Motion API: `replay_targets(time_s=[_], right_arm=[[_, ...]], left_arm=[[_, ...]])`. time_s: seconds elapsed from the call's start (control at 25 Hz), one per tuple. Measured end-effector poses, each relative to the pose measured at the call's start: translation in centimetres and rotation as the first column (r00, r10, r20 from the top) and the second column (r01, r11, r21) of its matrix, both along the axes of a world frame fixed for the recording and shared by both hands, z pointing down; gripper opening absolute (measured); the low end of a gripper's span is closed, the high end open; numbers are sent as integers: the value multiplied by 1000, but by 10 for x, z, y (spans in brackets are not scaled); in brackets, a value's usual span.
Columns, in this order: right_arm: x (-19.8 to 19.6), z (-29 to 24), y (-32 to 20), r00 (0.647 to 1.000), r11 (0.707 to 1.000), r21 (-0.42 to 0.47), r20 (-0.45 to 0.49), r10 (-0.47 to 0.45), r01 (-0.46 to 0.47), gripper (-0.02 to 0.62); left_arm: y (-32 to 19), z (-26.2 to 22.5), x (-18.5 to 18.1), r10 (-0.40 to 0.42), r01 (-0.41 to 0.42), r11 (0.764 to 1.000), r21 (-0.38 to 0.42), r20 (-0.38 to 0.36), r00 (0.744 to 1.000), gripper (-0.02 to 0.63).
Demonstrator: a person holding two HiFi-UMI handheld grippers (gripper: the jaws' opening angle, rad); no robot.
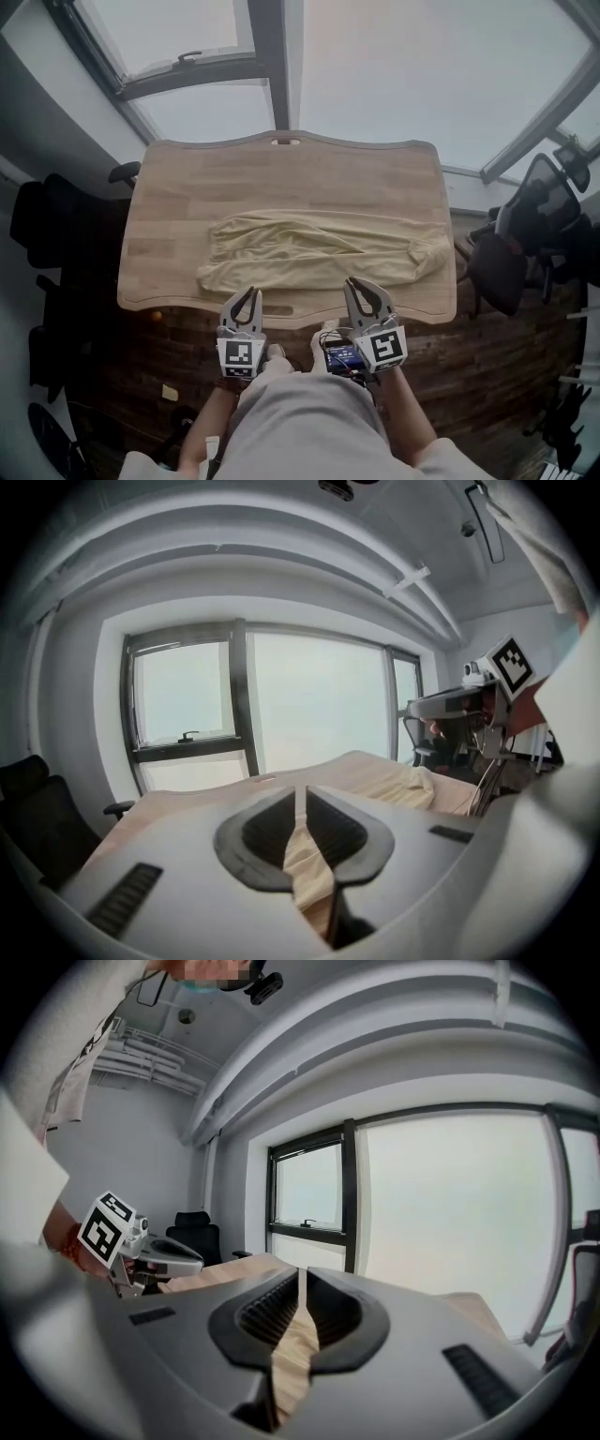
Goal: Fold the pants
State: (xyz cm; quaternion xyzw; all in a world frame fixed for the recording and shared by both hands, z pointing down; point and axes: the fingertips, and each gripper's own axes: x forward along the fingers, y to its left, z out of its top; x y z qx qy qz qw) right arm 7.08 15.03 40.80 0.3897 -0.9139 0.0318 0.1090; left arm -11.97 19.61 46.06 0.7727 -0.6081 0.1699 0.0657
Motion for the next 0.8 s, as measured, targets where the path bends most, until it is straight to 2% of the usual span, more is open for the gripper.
replay_targets(time_s=[0.16,0.32,0.48,0.56,0.68,0.8], right_arm=[[39,17,-49,999,999,-41,-37,-16,14,41],[103,67,-99,985,993,-118,-170,-30,10,86],[182,150,-141,943,966,-249,-331,-12,-76,104],[221,194,-156,913,942,-312,-408,-17,-121,139],[271,242,-174,863,901,-385,-505,-22,-203,177],[305,280,-180,810,858,-444,-584,-56,-260,209]], left_arm=[[-37,12,30,-5,6,999,-44,2,1000,34],[-69,17,68,23,-21,997,-68,28,999,43],[-81,24,88,29,-24,995,-98,50,998,44],[-84,38,97,72,-61,990,-131,83,994,48],[-88,83,107,191,-155,957,-245,128,973,103],[-95,138,117,340,-253,892,-374,189,921,145]])
